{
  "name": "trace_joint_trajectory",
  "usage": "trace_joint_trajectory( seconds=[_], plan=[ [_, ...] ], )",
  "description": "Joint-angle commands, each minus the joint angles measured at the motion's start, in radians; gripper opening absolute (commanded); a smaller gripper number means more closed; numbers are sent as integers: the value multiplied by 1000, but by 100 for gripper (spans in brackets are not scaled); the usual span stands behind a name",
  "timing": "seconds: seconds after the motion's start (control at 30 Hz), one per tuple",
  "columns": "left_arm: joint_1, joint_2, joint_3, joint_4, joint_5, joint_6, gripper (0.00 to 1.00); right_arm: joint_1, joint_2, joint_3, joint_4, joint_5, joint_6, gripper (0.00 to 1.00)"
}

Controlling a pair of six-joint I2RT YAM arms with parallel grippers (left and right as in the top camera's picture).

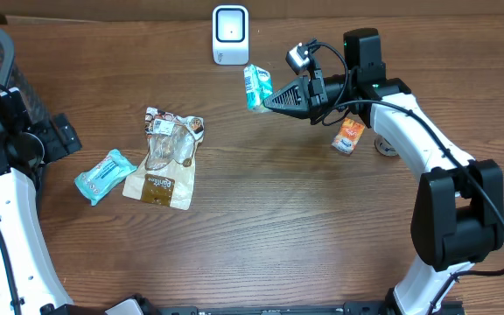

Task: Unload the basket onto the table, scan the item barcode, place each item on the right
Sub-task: 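Lift the Kleenex pack and carry it toward the scanner, then hold the Kleenex pack in front of the scanner window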

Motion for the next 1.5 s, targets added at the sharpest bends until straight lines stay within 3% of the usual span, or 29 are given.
trace_joint_trajectory(
  seconds=[0.0, 0.33, 0.47, 0.6, 0.8, 0.93, 1.1, 1.47],
  plan=[
    [12, -13, 3, 4, -14, -7, 100, 39, -44, 3, -15, 97, -55, 4],
    [12, -13, 3, 4, -14, -7, 99, 266, -43, 3, -373, 1045, -133, 4],
    [12, -13, 3, 4, -14, -7, 100, 289, -43, 37, -468, 1091, -197, 4],
    [12, -13, 3, 4, -14, -6, 100, 248, -44, 208, -645, 1131, -283, 4],
    [12, -13, 3, 4, -14, -6, 100, 260, -43, 530, -808, 1447, -289, 4],
    [12, -13, 3, 4, -14, -6, 100, 325, -43, 591, -669, 1793, -375, 4],
    [12, -13, 3, 4, -14, -7, 100, 379, 12, 590, -422, 2062, -559, 4],
    [12, -13, 3, 4, -14, -6, 100, 360, 309, 590, 119, 2078, -998, 4]
  ],
)
